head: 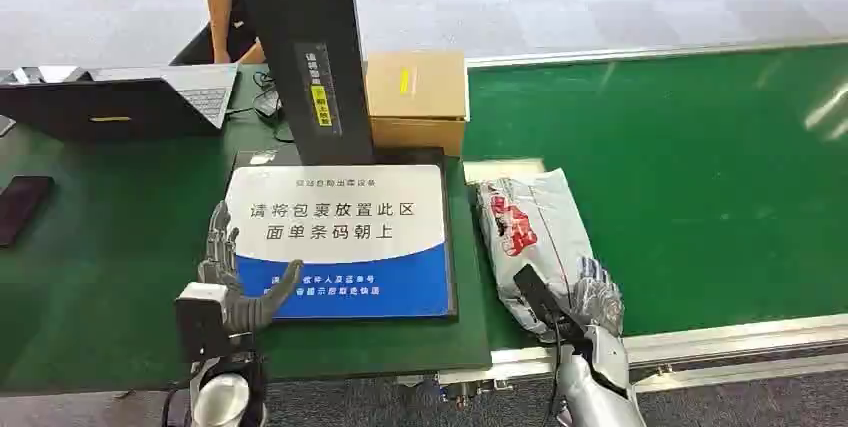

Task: Moved the parcel from conveyor to table for the left to box.

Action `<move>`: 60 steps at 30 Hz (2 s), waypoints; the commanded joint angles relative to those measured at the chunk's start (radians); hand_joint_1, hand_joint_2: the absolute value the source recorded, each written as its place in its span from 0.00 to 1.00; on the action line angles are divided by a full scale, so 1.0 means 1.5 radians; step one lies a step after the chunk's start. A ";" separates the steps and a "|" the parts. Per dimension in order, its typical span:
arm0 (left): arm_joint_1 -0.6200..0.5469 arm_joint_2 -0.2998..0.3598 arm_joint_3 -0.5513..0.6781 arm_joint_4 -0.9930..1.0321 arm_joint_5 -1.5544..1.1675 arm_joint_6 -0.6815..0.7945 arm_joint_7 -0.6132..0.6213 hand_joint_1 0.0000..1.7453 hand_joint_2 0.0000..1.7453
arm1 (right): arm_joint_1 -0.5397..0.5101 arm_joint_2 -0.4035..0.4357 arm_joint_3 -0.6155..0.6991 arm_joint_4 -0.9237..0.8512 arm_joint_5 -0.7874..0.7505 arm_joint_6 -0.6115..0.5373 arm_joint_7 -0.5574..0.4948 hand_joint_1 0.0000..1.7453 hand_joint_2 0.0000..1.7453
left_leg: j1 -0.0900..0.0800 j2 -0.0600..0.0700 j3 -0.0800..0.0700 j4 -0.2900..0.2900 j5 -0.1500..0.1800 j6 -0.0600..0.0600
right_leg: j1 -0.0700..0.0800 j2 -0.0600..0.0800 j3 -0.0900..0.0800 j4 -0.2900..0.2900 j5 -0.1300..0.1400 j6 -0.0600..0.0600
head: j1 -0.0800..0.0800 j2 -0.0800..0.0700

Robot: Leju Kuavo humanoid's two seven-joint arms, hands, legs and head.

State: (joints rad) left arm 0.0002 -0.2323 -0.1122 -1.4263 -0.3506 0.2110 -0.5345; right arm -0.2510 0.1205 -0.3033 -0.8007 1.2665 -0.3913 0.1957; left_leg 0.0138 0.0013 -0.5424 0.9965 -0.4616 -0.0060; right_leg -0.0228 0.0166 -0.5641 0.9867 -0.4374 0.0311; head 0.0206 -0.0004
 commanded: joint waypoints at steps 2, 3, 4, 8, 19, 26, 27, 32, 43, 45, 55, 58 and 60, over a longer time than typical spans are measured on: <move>-0.015 0.001 0.009 0.020 -0.002 -0.005 0.007 0.00 1.00 | 0.027 0.016 -0.009 0.014 -0.011 -0.006 -0.015 0.94 1.00 | 0.000 -0.003 -0.007 -0.001 0.003 0.001 | 0.000 -0.004 -0.006 -0.001 0.005 0.001 | 0.000 0.000; -0.015 0.001 0.008 0.021 -0.002 -0.005 0.007 0.00 1.00 | 0.031 0.018 -0.008 0.007 -0.013 -0.008 -0.019 0.93 1.00 | 0.000 -0.002 -0.003 0.000 0.002 0.001 | 0.000 -0.002 -0.002 0.000 0.003 0.002 | 0.000 0.000; -0.015 0.001 0.008 0.022 -0.003 -0.005 0.007 0.00 1.00 | 0.034 0.019 -0.008 0.000 -0.015 -0.011 -0.022 0.94 1.00 | 0.000 -0.002 -0.004 -0.001 0.002 0.001 | 0.000 -0.003 -0.003 0.000 0.003 0.002 | 0.000 0.000; -0.013 0.000 0.007 0.025 -0.005 -0.008 0.007 0.00 1.00 | 0.048 0.026 -0.010 -0.031 -0.024 -0.016 -0.033 0.98 1.00 | 0.000 -0.004 -0.004 -0.001 0.001 0.001 | 0.000 -0.004 -0.002 0.000 0.002 0.002 | 0.000 0.000; -0.011 0.001 0.005 0.031 -0.008 -0.010 0.005 0.00 1.00 | 0.092 0.035 0.014 -0.139 -0.019 -0.059 -0.059 1.00 1.00 | 0.000 -0.004 -0.009 0.000 0.000 0.000 | 0.000 -0.003 -0.008 0.000 0.000 0.003 | 0.000 0.000; -0.010 0.000 0.006 0.030 -0.008 -0.010 0.005 0.00 1.00 | 0.105 0.040 0.031 -0.195 -0.027 -0.071 -0.081 0.99 1.00 | -0.001 -0.003 -0.012 -0.001 0.000 0.000 | 0.000 -0.003 -0.010 0.001 0.000 0.003 | 0.000 0.000; -0.010 0.000 0.006 0.032 -0.008 -0.010 0.003 0.00 1.00 | 0.113 0.039 0.041 -0.214 -0.047 -0.085 -0.104 0.98 1.00 | -0.001 -0.003 -0.011 -0.001 0.000 0.000 | 0.000 -0.003 -0.010 0.001 0.000 0.002 | 0.000 0.000; -0.010 -0.003 0.010 0.034 -0.006 -0.009 -0.005 0.00 1.00 | 0.146 0.036 0.094 -0.321 -0.041 -0.120 -0.142 1.00 1.00 | -0.001 -0.003 -0.012 -0.001 0.000 0.000 | -0.001 -0.003 -0.011 0.001 0.000 0.002 | 0.000 0.000; -0.019 -0.006 0.013 0.059 -0.001 -0.014 -0.026 0.00 1.00 | 0.218 0.028 0.199 -0.508 -0.024 -0.202 -0.175 1.00 1.00 | -0.001 -0.004 -0.013 0.000 0.000 0.000 | -0.001 -0.003 -0.013 0.001 -0.001 0.003 | 0.000 0.000; -0.017 -0.004 0.012 0.061 0.001 -0.013 -0.030 0.00 1.00 | 0.224 0.028 0.209 -0.535 -0.022 -0.205 -0.190 1.00 1.00 | -0.001 -0.004 -0.012 -0.001 0.000 0.000 | 0.000 -0.003 -0.012 0.001 -0.001 0.002 | 0.000 0.000; -0.022 -0.006 0.005 0.073 0.004 -0.011 -0.038 0.00 1.00 | 0.221 0.064 0.203 -0.614 -0.020 -0.205 -0.279 1.00 1.00 | -0.001 -0.003 -0.014 0.000 0.000 0.000 | 0.000 -0.003 -0.013 0.001 0.000 0.002 | 0.000 0.000; -0.029 -0.006 0.002 0.077 0.004 -0.010 -0.039 0.00 1.00 | 0.202 0.064 0.209 -0.619 -0.028 -0.205 -0.301 1.00 1.00 | -0.001 -0.003 -0.014 0.000 0.000 0.000 | -0.001 -0.003 -0.013 0.001 0.000 0.002 | 0.000 0.000; -0.032 -0.004 -0.001 0.082 0.006 -0.006 -0.043 0.00 1.00 | 0.187 0.055 0.225 -0.612 -0.057 -0.205 -0.320 1.00 1.00 | -0.001 -0.003 -0.014 0.000 0.000 0.000 | -0.001 -0.002 -0.014 0.001 0.000 0.003 | 0.000 0.000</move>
State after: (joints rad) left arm -0.0059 -0.2342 -0.1060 -1.3848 -0.3460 0.1961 -0.5932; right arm 0.0907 0.1937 -0.0092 -1.6710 1.2395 -0.6893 -0.2205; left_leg 0.0135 -0.0040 -0.5642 0.9968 -0.4623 -0.0057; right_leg -0.0233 0.0134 -0.5842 0.9882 -0.4376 0.0371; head 0.0206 -0.0004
